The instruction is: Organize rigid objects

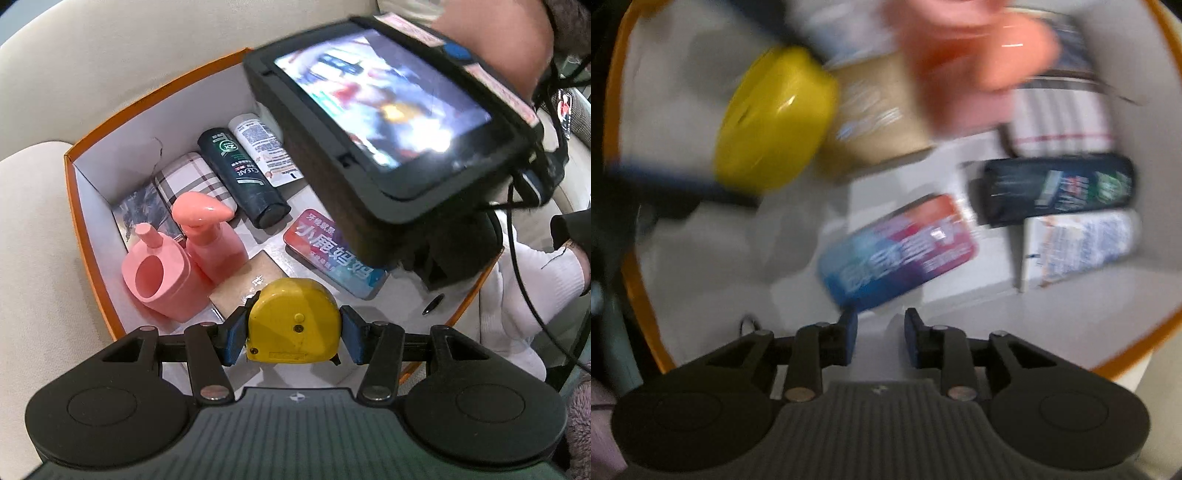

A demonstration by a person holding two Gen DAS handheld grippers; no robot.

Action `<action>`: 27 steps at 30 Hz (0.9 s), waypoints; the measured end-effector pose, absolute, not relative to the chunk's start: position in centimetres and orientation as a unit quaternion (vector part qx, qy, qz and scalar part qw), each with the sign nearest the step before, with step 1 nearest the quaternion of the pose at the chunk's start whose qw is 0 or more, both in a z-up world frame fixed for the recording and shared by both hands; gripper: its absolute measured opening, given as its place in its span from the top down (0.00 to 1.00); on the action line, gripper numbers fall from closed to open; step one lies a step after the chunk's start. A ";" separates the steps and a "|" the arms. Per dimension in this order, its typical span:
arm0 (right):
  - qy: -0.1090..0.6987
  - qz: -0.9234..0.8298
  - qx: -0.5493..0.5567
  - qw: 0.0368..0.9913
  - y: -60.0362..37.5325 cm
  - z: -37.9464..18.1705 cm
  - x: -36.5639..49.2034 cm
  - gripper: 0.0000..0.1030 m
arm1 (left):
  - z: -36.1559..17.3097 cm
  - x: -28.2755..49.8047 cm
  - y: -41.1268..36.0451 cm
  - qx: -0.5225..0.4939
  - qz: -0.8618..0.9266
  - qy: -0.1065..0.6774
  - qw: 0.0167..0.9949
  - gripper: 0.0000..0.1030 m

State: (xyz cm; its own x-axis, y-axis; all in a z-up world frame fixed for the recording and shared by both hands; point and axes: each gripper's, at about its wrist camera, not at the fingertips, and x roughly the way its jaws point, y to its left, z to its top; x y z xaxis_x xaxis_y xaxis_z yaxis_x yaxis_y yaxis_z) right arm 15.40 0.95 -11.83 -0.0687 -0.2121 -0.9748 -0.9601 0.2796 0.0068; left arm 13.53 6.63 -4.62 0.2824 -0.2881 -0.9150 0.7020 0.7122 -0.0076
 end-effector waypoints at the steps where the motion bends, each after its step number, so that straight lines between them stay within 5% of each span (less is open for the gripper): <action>1: 0.626 0.379 -0.463 0.500 0.9 -12.0 15.3 0.62 | -4.7 13.6 6.7 0.204 -0.319 0.508 0.774 0.41; 27: 0.561 0.426 -0.391 0.592 -3.1 -6.9 15.0 0.68 | -3.8 14.1 5.4 0.229 -0.328 0.500 0.768 0.41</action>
State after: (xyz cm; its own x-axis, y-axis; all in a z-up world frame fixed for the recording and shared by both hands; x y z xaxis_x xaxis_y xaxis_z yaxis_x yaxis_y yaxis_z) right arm 14.99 -3.13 -6.86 0.0064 0.0657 -0.9978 -0.9436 0.3307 0.0157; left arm 14.11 5.35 -3.79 0.2846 -0.2739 -0.9187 0.7323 0.6806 0.0239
